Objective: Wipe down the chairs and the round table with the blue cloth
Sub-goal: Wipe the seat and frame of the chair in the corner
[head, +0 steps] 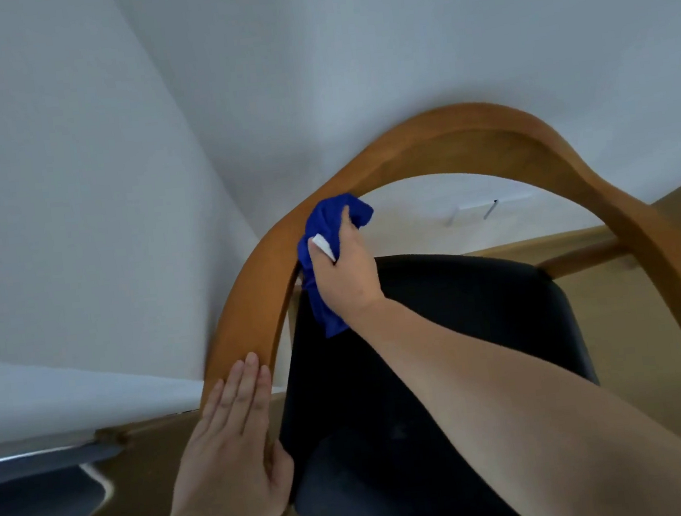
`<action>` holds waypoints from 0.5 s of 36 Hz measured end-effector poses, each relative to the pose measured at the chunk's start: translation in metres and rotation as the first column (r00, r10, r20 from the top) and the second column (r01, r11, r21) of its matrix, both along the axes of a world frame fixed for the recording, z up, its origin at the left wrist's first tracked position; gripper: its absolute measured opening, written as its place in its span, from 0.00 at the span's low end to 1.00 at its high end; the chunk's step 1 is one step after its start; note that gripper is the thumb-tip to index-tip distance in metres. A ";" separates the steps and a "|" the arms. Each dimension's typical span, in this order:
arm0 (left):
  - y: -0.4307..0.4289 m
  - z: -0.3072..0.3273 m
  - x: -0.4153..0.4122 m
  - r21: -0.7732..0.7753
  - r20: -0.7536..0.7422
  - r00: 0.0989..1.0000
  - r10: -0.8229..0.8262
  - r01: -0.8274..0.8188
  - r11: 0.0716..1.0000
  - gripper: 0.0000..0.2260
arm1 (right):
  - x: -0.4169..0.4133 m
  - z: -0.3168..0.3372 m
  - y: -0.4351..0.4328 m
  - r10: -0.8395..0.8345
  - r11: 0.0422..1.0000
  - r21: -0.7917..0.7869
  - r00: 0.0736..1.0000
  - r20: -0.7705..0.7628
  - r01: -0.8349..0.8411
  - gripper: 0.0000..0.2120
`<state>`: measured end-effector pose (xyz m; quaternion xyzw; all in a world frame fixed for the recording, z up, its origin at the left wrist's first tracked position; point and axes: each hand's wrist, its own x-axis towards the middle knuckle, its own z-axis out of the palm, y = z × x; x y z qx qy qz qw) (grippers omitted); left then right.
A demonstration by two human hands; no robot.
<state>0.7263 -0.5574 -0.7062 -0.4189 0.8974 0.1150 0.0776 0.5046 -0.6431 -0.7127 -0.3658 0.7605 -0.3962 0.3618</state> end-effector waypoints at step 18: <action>0.051 0.061 -0.016 0.047 -0.260 0.950 0.174 -0.168 0.985 0.28 | -0.043 0.133 0.141 0.385 0.923 -0.010 0.923 0.004 -0.385 0.09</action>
